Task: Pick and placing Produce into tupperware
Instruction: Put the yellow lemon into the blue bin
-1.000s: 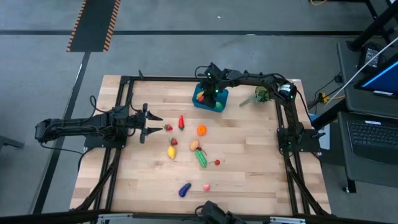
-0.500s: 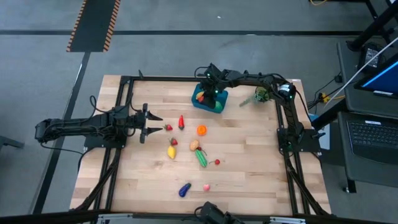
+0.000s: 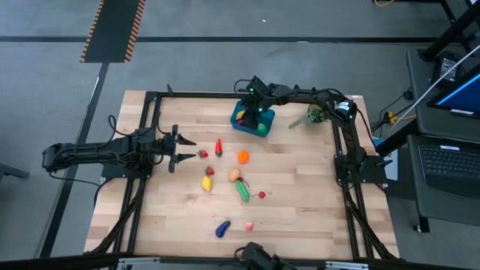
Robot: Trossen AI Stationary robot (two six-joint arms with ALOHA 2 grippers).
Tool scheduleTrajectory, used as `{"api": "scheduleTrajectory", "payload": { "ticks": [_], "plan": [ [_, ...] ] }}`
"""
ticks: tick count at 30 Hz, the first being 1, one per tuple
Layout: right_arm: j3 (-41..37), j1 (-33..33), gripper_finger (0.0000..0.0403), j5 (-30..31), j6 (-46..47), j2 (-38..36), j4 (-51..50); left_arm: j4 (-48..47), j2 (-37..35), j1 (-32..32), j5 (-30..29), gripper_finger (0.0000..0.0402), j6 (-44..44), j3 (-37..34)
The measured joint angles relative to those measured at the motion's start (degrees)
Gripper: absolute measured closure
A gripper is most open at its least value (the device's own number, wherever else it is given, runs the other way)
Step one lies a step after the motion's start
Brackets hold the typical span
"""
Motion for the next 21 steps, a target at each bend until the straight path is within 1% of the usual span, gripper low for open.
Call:
{"api": "scheduleTrajectory", "payload": {
  "ticks": [4,8,12,15,17,19,21],
  "plan": [
    [0.76,-0.59,0.0156,0.23,1.45,-0.29,-2.09,0.01,-0.01,0.02,-0.01,0.0195,0.0,0.0],
    [5.21,-2.1,0.0158,0.49,1.53,-1.67,-7.7,0.0,0.01,-0.01,-0.03,0.0195,0.0,0.0],
    [7.75,-3.2,0.0156,0.91,0.3,-3.68,-9.09,-0.02,-0.01,-0.01,-0.03,0.0195,0.0,0.0],
    [6.81,-3.1,0.0156,0.98,-0.91,-6.95,-9.26,0.01,0.01,-0.01,-0.06,0.0195,0.0,0.0],
    [5.01,-2.84,0.0156,0.89,-1.51,-10.54,-9.06,0.03,0.0,-0.01,-0.56,0.0195,0.0,0.0],
    [1.49,-2.51,0.0156,0.92,-1.4,-14.47,-7.82,0.03,0.01,-0.01,-2.17,0.0195,0.0,0.0],
    [-3.72,-1.82,0.0156,1.17,-0.38,-19.15,-5.33,0.03,0.01,0.02,-3.75,0.0195,0.02,0.0]
  ]
}}
